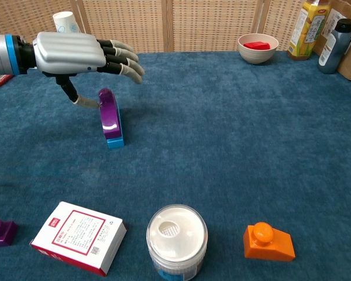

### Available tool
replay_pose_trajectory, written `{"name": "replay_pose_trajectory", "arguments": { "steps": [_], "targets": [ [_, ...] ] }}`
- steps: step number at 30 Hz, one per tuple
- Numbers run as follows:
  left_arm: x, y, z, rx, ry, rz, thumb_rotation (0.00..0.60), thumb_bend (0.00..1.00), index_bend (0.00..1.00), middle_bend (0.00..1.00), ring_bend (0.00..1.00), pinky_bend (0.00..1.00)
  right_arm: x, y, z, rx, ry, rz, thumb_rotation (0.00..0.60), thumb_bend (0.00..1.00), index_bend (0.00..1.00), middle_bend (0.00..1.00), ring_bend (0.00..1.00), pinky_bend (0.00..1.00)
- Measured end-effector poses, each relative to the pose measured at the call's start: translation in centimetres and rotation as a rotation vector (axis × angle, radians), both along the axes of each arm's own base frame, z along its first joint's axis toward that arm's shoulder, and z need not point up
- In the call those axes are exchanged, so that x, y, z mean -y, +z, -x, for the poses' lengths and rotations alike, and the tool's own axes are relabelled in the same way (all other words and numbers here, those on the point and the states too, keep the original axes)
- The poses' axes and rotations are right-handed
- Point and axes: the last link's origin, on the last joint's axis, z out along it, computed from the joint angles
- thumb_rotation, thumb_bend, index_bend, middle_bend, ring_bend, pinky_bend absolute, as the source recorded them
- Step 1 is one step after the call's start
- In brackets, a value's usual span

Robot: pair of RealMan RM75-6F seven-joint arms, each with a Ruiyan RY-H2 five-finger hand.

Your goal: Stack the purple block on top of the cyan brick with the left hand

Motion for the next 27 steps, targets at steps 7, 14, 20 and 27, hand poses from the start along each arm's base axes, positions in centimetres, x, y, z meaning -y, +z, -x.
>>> {"name": "replay_pose_trajectory", "arguments": {
  "steps": [7,14,20,27],
  "targets": [
    [-0.1,0.3,0.3,0.090,0.089,0.017,0.368,0.31,0.19,0.10,0.06,0.00,0.0,-0.1,0.1,0.009,0.010,-0.006,0.600,0.28,0.25,0.18,0.00,0.15],
    [-0.2,-0.3,0.9,0.142,0.206,0.056,0.316,0.31,0.18,0.10,0.05,0.00,-0.1,-0.2,0.4,0.022,0.012,-0.007,0.600,0.28,0.26,0.18,0.00,0.15],
    [0.1,-1.7,1.2,0.186,0.332,0.120,0.251,0.29,0.16,0.07,0.00,0.00,-0.4,-0.1,0.8,0.032,0.010,-0.004,0.600,0.28,0.26,0.18,0.00,0.15],
    [0.5,-3.5,0.6,0.240,0.422,0.177,0.184,0.26,0.14,0.04,0.00,0.00,-0.7,0.2,1.1,0.038,0.008,0.007,0.600,0.28,0.26,0.18,0.00,0.15]
  ]
}}
